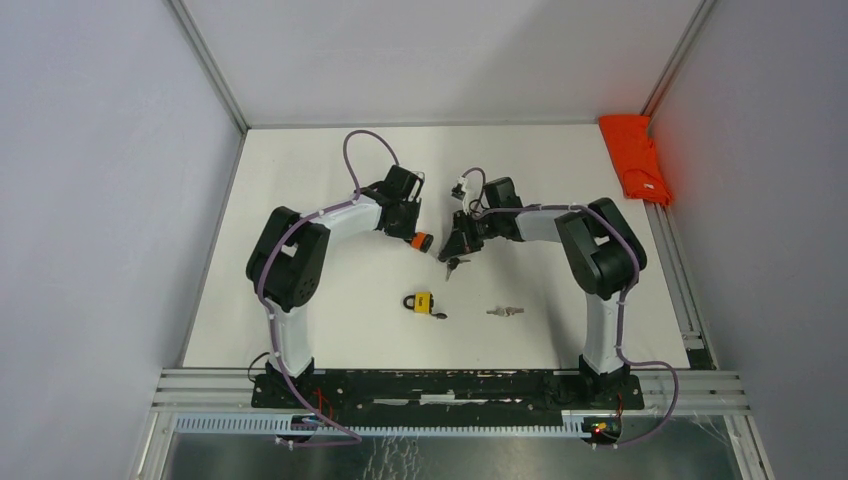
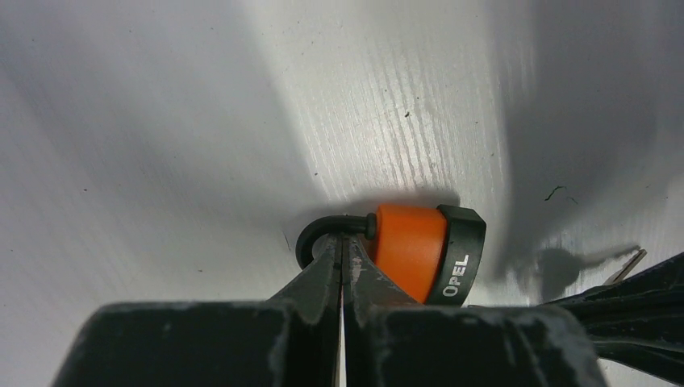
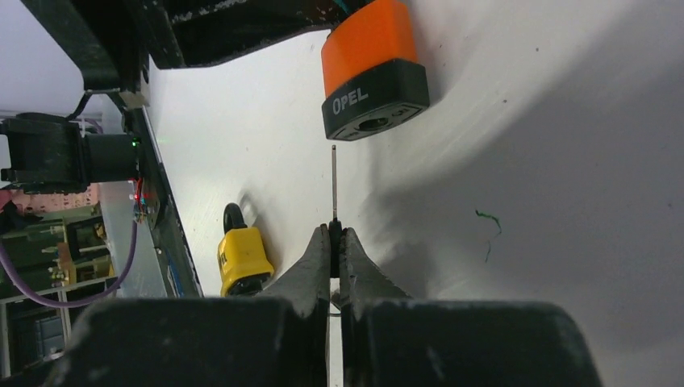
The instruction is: Unlock with the key
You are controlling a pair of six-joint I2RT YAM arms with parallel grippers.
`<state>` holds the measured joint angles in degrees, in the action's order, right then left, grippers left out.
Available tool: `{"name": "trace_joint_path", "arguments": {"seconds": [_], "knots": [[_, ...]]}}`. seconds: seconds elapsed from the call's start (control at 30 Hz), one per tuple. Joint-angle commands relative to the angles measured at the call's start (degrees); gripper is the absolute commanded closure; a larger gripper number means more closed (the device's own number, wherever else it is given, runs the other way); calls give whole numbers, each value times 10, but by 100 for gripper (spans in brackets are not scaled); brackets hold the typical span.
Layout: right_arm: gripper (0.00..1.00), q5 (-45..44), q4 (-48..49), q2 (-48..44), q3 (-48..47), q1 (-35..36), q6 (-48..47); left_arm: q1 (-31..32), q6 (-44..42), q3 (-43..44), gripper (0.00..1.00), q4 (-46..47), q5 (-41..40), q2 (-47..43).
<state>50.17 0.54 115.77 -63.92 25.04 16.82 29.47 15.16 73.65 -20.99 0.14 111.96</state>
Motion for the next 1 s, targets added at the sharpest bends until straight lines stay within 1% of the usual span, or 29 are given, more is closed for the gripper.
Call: {"name": "trace_joint_path", "arguments": {"seconds": [0.0,0.27,0.53,0.73,0.9,0.97], "knots": [[100,23,75,15,-8,1,53,-4,-18,-15,98,2,-4,25],[100,19,100,28,-4,-8,75,-4,-21,-20,98,6,-7,24],[100,19,105,32,-2,-16,80,-3,-23,-22,98,10,-4,22],[100,12,95,42,-9,-16,74,-4,-24,-23,98,11,-4,21],[100,1,64,48,-12,-16,56,-3,-26,-23,98,12,-4,20],[100,0,73,48,-8,-16,57,-4,-27,-24,98,14,-4,18]]}}
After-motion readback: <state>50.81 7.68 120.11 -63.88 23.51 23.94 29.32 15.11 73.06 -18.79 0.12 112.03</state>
